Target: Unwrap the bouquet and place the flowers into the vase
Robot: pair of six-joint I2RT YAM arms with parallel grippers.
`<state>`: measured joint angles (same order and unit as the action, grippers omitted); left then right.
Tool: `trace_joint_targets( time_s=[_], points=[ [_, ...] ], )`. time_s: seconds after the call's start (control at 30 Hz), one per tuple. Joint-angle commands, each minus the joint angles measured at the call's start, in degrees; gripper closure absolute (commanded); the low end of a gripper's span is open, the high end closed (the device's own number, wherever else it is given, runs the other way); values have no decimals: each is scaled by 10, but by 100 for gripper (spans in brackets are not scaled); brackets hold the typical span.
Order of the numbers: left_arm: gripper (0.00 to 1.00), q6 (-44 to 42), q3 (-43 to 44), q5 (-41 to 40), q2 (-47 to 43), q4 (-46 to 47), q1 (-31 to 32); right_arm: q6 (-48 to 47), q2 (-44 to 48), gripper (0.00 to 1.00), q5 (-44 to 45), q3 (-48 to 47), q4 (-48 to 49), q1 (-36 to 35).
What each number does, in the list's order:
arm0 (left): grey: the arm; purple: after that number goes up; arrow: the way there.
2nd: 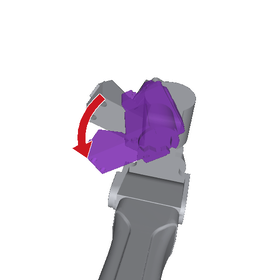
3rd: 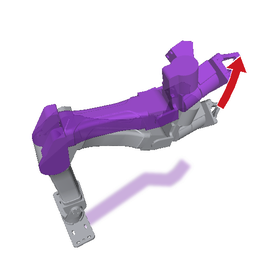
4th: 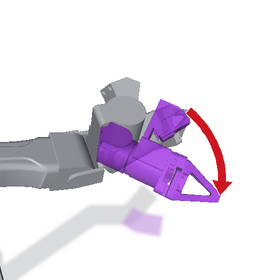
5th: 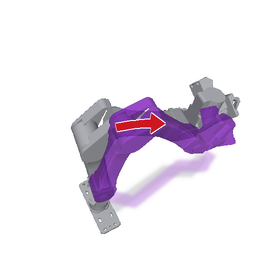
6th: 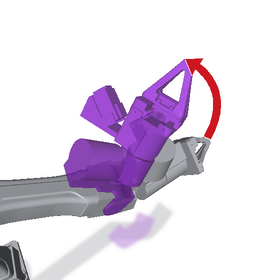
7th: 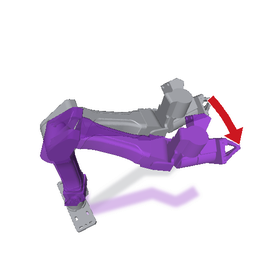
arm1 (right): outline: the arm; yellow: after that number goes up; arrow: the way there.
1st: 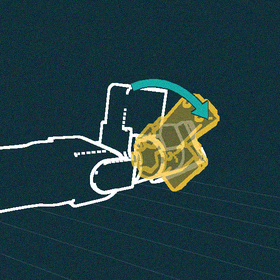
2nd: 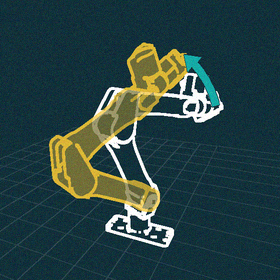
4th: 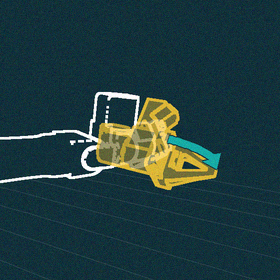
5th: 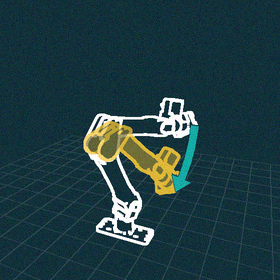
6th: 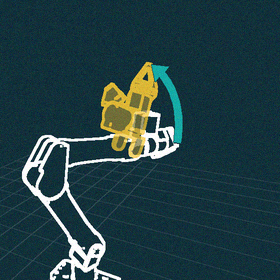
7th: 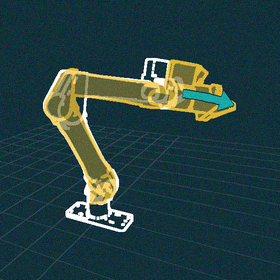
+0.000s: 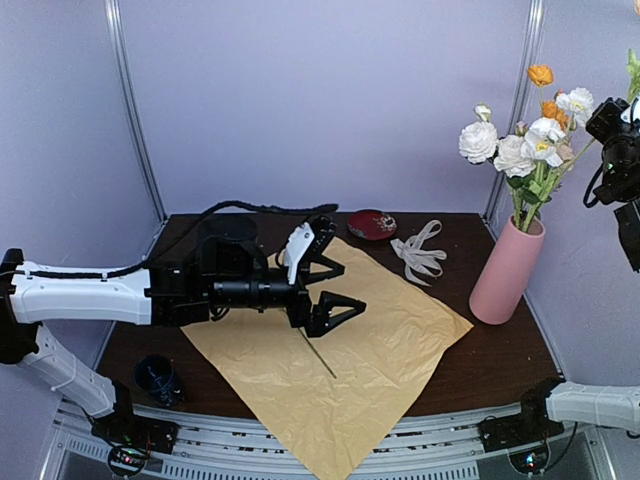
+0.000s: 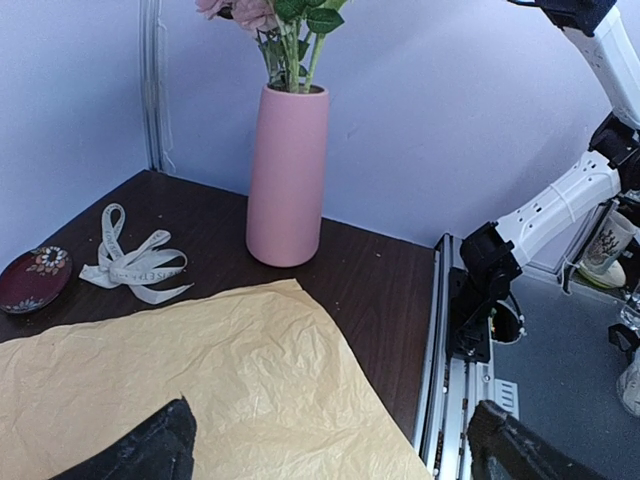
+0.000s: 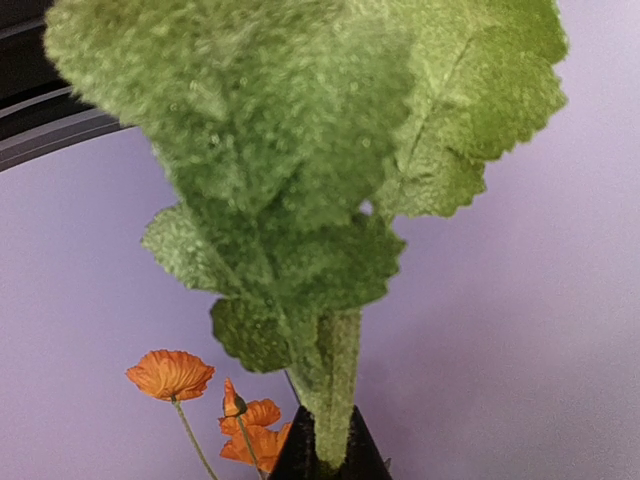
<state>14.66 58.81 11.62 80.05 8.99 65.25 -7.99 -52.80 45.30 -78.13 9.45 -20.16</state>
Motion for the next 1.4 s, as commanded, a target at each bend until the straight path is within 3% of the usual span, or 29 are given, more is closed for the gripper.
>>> trace_joint_targets(
  time_s=[0.0, 0.2, 0.9, 1.37],
  points=[
    [2, 11, 0, 10, 2, 31, 1, 41, 16, 100, -10, 41, -9, 6],
    [2, 13, -11, 5, -8, 31, 0, 65, 46, 100, -16, 75, -30, 7],
    [2, 17, -2, 13, 4, 38, 1, 48, 39, 100, -25, -28, -144, 7],
    [2, 28, -4, 17, 9, 38, 5, 84, 93, 100, -17, 126, -91, 7]
  ],
)
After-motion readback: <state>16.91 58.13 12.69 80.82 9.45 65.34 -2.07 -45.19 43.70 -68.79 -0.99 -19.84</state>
